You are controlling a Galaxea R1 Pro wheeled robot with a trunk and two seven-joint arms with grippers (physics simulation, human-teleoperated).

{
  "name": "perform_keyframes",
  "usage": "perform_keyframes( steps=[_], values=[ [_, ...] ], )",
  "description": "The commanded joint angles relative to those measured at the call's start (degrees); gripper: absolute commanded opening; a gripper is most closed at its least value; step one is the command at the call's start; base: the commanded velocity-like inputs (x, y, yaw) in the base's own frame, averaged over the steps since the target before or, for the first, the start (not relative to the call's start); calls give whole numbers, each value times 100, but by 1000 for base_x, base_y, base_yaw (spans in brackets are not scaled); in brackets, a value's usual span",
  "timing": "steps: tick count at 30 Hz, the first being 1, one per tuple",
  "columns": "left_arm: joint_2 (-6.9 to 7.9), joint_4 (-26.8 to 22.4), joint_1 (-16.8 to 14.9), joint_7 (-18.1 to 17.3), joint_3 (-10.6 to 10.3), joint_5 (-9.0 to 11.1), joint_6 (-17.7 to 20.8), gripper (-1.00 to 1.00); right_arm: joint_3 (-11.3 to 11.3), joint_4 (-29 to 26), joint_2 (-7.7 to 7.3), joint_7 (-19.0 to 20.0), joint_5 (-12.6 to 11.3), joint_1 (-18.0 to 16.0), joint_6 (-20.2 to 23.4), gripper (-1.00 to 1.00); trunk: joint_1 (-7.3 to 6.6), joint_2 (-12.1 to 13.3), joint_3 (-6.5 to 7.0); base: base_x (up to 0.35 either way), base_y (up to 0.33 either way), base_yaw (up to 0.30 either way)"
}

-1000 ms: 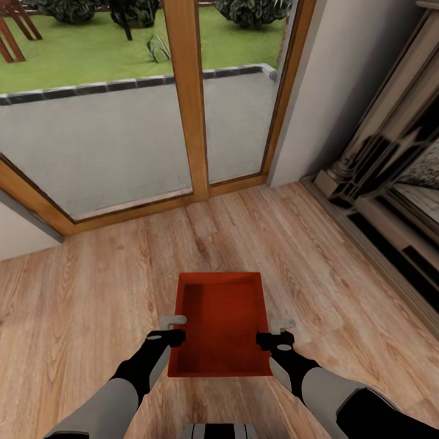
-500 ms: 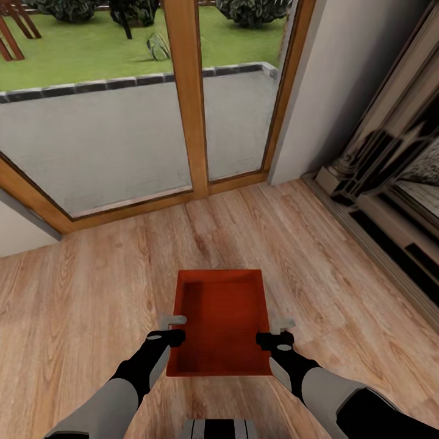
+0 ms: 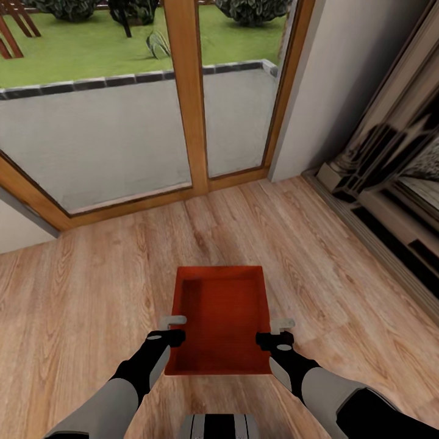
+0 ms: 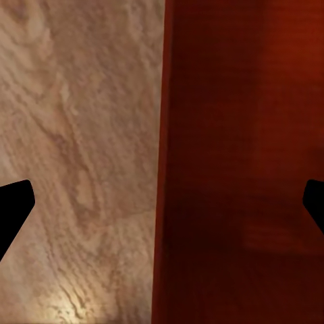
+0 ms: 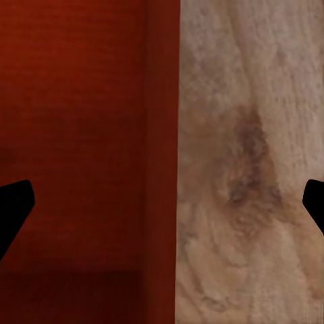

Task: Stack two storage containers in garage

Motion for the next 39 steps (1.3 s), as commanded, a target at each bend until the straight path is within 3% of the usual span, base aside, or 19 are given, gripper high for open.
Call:
perform_keyframes(
  steps=[1,21,39],
  values=[
    [-3,-13,0,15,6,0,32,100,49,4,1,-17,-60,-3,-21,100,22,-43,-22,0,0,0],
    [1,-19,0,20,8,0,32,100,49,4,1,-16,-60,-3,-27,100,461,-845,-381,0,0,0],
    [0,-22,0,23,9,-5,32,100,49,4,-7,-17,-60,-5,-47,100,461,-845,-381,0,0,0]
  ],
)
